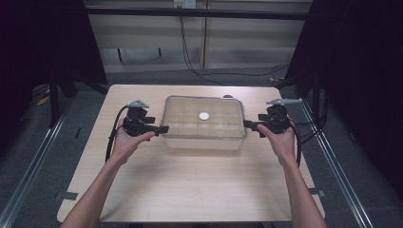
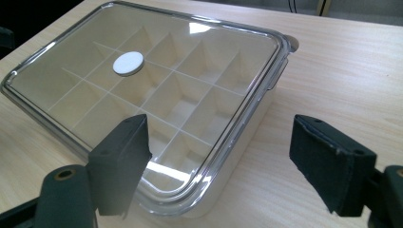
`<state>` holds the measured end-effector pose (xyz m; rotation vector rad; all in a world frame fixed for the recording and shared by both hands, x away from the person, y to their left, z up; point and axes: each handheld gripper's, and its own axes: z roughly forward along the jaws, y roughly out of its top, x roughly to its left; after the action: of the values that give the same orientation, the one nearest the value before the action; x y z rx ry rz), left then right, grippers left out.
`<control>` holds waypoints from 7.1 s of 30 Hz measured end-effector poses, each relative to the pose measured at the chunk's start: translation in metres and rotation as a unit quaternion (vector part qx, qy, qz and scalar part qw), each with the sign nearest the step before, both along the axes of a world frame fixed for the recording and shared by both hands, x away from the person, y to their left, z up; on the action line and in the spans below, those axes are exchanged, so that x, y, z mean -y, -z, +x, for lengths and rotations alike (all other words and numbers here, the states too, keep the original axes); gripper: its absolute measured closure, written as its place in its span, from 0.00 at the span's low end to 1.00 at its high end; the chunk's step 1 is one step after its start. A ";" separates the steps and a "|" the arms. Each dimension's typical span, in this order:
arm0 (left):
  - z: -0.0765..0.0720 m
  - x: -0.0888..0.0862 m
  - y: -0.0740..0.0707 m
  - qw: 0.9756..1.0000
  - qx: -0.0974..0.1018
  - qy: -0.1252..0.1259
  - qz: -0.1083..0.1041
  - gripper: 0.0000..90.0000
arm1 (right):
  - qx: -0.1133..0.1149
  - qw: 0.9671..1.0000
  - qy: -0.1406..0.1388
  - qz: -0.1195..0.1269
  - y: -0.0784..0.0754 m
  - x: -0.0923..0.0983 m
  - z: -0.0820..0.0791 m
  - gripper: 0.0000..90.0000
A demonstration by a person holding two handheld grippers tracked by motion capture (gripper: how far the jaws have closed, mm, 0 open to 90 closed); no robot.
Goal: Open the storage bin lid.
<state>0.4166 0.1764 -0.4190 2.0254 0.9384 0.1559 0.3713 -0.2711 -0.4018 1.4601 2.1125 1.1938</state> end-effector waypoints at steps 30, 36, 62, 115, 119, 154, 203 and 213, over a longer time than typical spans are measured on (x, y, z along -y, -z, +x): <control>0.024 0.019 0.015 0.999 -0.035 -0.003 0.014 0.21 | -0.079 0.997 -0.015 -0.003 0.032 -0.030 0.041 0.17; 0.028 0.021 0.022 0.999 -0.050 0.000 0.015 0.20 | -0.089 0.996 -0.011 0.006 0.035 -0.031 0.043 0.14; 0.040 0.033 0.029 0.997 -0.072 0.010 0.003 0.10 | -0.104 0.994 -0.006 0.027 0.048 -0.036 0.054 0.08; 0.026 0.011 0.016 0.999 -0.008 0.001 -0.046 0.44 | -0.005 0.997 0.027 0.066 0.033 -0.025 0.033 0.40; 0.023 0.008 0.014 0.999 0.001 0.001 -0.049 0.50 | 0.008 0.996 0.027 0.081 0.027 -0.019 0.029 0.48; 0.006 0.001 0.002 0.998 0.037 0.002 -0.059 0.66 | 0.040 0.993 0.028 0.108 0.006 -0.008 0.005 0.77; -0.036 -0.006 -0.011 0.994 0.063 0.014 -0.084 0.78 | 0.085 0.989 0.012 0.121 -0.004 -0.001 -0.043 0.81; -0.045 -0.014 -0.018 0.994 0.065 0.020 -0.086 0.78 | 0.079 0.989 -0.001 0.123 -0.008 -0.006 -0.056 0.82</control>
<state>0.3713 0.1902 -0.4009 1.8501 0.8013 0.1768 0.3150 -0.2655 -0.3942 1.4064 1.9170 1.5619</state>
